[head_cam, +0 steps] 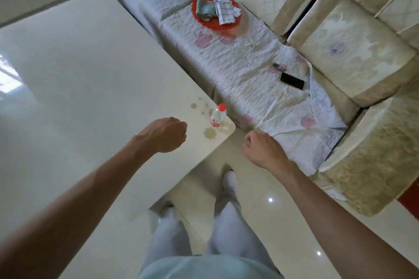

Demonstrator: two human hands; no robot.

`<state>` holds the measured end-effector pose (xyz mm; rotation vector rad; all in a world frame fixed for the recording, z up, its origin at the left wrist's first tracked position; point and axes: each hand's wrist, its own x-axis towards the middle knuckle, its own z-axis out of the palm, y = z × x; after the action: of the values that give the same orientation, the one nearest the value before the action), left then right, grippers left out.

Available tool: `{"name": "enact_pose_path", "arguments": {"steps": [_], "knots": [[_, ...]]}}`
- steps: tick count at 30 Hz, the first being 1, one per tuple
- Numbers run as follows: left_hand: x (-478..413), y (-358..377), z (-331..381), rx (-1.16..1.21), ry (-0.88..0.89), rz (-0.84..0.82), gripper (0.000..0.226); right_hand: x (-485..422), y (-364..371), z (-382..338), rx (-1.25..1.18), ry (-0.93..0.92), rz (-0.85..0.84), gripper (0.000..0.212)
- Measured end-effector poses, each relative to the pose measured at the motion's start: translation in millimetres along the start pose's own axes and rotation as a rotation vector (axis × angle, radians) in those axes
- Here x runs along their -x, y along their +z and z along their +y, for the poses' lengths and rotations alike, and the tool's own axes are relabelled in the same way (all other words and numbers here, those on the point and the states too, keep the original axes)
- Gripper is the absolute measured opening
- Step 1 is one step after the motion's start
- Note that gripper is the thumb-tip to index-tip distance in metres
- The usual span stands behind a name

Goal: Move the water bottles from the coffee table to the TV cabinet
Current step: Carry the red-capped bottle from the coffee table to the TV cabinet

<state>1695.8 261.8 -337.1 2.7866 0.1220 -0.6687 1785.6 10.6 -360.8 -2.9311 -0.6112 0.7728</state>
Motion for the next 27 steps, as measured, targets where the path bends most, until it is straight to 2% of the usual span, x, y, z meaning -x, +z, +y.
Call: {"name": "enact_pose_path", "arguments": {"steps": [4,9,13,16,21,25,27], "knots": [[-35.7,10.0,4.4,0.104,-0.159,0.040,0.032,-70.5,-6.9,24.5,0.040,-0.107,-0.047,0.028],[-81.6,40.5,17.4,0.200,-0.260,-0.006,0.035,-127.0,6.2,39.6,0.054,-0.201,-0.187,0.032],[-125.7,78.5,25.4,0.320,-0.315,-0.043,0.035,-171.3,39.3,45.3,0.029,-0.190,-0.254,0.033],[-166.0,112.4,22.6,0.512,-0.405,0.020,0.034,-206.5,74.0,44.7,-0.071,-0.149,-0.295,0.038],[-233.8,161.3,9.9,0.810,-0.489,0.121,0.039,-257.7,129.6,45.1,-0.304,-0.063,-0.220,0.063],[-275.6,203.0,-7.0,1.044,-0.590,0.123,0.035,-288.8,168.5,49.0,-0.544,-0.053,-0.120,0.087],[-289.0,220.5,-10.2,1.174,-0.636,0.128,0.033,-298.1,181.1,50.8,-0.603,-0.078,-0.077,0.091]]}}
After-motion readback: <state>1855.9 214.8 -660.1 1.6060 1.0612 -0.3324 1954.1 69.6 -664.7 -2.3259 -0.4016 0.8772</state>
